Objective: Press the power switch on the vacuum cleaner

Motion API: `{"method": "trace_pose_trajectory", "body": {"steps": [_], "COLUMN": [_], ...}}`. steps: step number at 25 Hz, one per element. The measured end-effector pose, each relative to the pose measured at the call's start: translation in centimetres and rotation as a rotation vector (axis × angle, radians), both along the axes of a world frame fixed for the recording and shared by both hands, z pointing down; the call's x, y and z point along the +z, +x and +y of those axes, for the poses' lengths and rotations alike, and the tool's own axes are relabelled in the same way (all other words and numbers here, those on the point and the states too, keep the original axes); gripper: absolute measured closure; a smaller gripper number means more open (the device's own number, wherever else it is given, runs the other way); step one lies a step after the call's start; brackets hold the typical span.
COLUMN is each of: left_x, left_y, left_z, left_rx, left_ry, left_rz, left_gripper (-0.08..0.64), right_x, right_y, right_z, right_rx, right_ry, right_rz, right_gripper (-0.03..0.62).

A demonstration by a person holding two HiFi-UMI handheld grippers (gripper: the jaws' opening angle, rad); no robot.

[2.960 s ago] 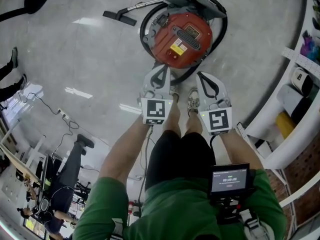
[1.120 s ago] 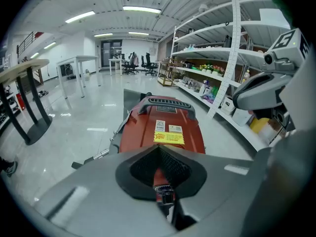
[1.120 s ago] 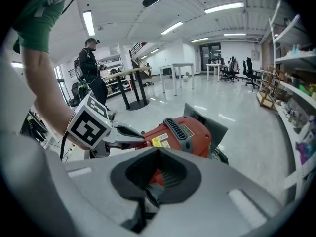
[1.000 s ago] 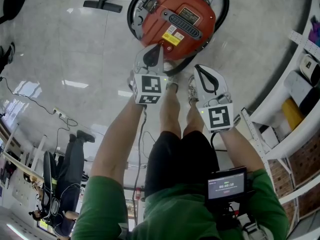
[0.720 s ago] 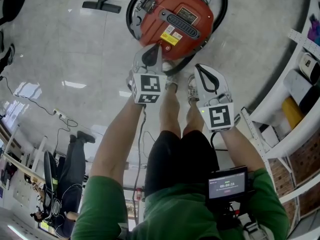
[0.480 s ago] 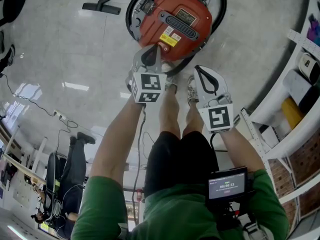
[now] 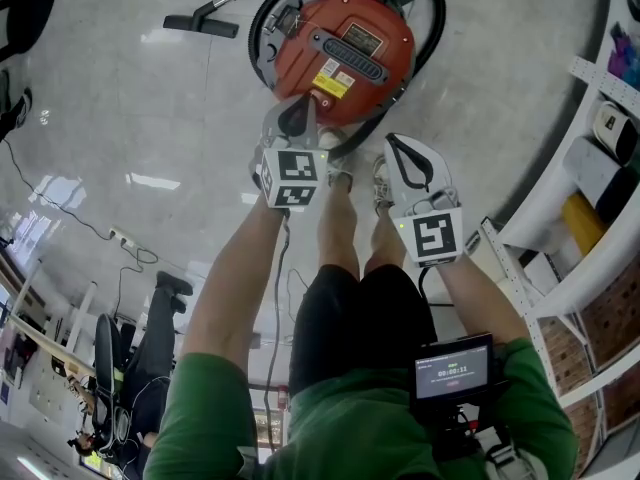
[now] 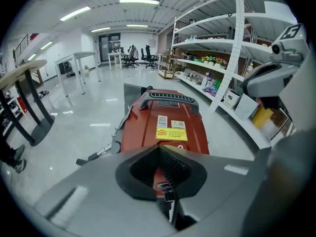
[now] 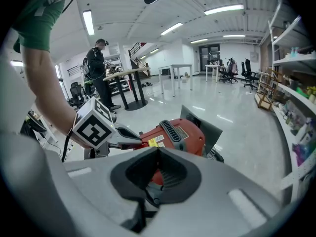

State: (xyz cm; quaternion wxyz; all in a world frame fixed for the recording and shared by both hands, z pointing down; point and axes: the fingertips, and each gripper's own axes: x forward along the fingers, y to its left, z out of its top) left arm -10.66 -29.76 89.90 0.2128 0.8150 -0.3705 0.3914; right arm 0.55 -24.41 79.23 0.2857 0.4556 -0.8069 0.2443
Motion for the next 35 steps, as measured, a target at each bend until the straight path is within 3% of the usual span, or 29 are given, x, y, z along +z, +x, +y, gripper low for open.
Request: {"method": "trace_pose_trajectory", "body": {"steps": [6,10,18,24,35], "left_x": [-0.9,-3.4,-9.1,-15.4,-28.0], "left_y": [-0.5,-0.6,-1.5,-2.1,-0.5], "left_z": [-0.1,0.2,0.0,2.1,7.1], "left_rx": [-0.03,-0.026,-0.103,-0.191,-0.221], "left_ry": [0.052,0.105,0.179,0.265,0.427], "left_rz": [-0.037,-0.017,0.022,0.061,0.082], "left_gripper": [0.554,0.554,0.554,0.554,0.554], "right_x": [-1.5,-3.4,-7.9,-12.9,-23.4], "right_y": [0.4,0.7,1.1,1.7,3.8], "right_z": [-0.1,-0.5,-1.8,-1.0,2.4], "right_rx": [0.0,-0.009,-0.016,-0.046,-0.081], "right_ry": [0.002,0.037,0.104,0.186,0.302], "right_rz": [0.019,0.027,0.033,0.024,0.01], "right_gripper": [0.589,0.589,0.589,0.589,0.589]}}
